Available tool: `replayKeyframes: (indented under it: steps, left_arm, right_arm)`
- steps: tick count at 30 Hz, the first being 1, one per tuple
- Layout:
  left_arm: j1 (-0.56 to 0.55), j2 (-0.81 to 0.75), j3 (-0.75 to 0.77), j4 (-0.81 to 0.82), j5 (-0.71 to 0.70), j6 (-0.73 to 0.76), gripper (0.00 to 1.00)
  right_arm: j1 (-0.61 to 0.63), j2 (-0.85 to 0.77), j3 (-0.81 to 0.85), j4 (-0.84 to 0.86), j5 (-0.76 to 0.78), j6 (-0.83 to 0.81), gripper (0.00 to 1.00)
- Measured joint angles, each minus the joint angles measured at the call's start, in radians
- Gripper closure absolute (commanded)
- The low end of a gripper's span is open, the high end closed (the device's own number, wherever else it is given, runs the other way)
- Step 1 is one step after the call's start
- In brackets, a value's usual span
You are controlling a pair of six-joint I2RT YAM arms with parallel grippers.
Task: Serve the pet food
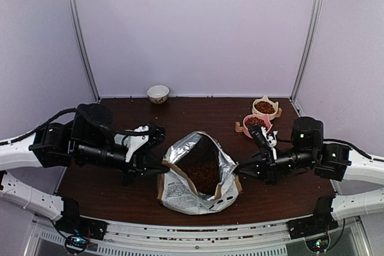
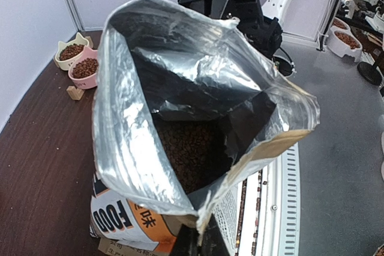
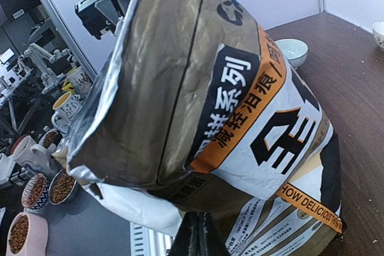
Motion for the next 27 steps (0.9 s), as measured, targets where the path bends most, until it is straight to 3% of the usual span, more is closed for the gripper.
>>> replayKeyframes:
  steps: [9, 12, 15, 18, 27]
  left_arm:
    - [0.000, -0.023, 0.053, -0.057, -0.050, -0.077, 1.00]
    - [0.020, -0.011, 0.108, -0.082, -0.058, -0.122, 1.00]
    - [0.090, -0.008, 0.120, -0.079, -0.017, -0.185, 1.00]
    - [0.168, -0.008, 0.118, -0.070, 0.039, -0.235, 1.00]
    - [0.224, -0.034, 0.063, -0.039, 0.109, -0.274, 1.00]
  right_arm:
    - [-0.018, -0.101, 0.073, -0.046, -0.015, 0.048, 1.00]
    - [-0.018, -0.123, 0.145, -0.047, 0.002, 0.041, 0.68]
    - [-0.018, -0.129, 0.178, -0.044, 0.036, 0.030, 0.43]
    - [-0.018, -0.119, 0.178, -0.043, 0.050, 0.001, 0.25]
    - [-0.041, 0.032, 0.183, -0.038, 0.110, -0.113, 0.18]
